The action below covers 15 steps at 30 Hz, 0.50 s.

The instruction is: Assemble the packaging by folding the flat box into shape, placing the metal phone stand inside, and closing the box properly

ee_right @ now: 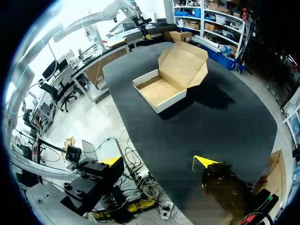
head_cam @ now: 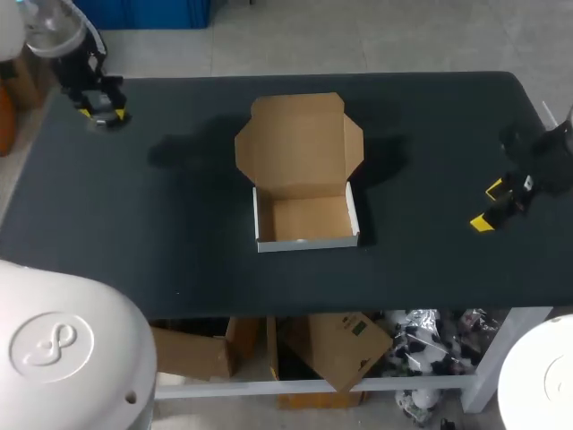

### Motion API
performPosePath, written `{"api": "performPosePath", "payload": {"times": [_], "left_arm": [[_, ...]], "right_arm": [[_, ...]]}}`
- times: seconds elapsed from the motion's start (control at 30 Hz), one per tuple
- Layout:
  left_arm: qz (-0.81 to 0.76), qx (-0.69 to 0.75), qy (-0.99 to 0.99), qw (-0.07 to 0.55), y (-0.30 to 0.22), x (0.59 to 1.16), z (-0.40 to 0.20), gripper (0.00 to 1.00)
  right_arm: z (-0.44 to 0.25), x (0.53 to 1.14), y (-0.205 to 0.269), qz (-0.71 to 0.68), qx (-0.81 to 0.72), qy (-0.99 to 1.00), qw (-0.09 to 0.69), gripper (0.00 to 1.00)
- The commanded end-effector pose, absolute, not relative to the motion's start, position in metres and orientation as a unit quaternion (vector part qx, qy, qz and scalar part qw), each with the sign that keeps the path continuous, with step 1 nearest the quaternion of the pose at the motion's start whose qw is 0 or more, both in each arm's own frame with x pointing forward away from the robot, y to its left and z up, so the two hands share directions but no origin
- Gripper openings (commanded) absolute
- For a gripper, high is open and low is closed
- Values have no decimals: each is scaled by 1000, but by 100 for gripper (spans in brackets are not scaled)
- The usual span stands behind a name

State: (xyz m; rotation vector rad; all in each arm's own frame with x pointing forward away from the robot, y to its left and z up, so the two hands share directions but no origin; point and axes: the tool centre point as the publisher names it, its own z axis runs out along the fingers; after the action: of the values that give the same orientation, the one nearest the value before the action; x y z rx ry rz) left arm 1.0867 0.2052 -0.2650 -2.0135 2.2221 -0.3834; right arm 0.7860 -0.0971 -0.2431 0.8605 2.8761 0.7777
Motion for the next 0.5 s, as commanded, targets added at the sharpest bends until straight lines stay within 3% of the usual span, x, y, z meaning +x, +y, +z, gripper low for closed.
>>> {"api": "performPosePath", "payload": {"times": [0.03,0.5], "left_arm": [[-207,-655,714,135,205,1080,-265,0],[-208,-642,724,142,183,1064,-268,0]], "right_arm": [[-242,785,-98,252,277,927,20,100],[-265,797,-92,262,234,936,29,100]]}}
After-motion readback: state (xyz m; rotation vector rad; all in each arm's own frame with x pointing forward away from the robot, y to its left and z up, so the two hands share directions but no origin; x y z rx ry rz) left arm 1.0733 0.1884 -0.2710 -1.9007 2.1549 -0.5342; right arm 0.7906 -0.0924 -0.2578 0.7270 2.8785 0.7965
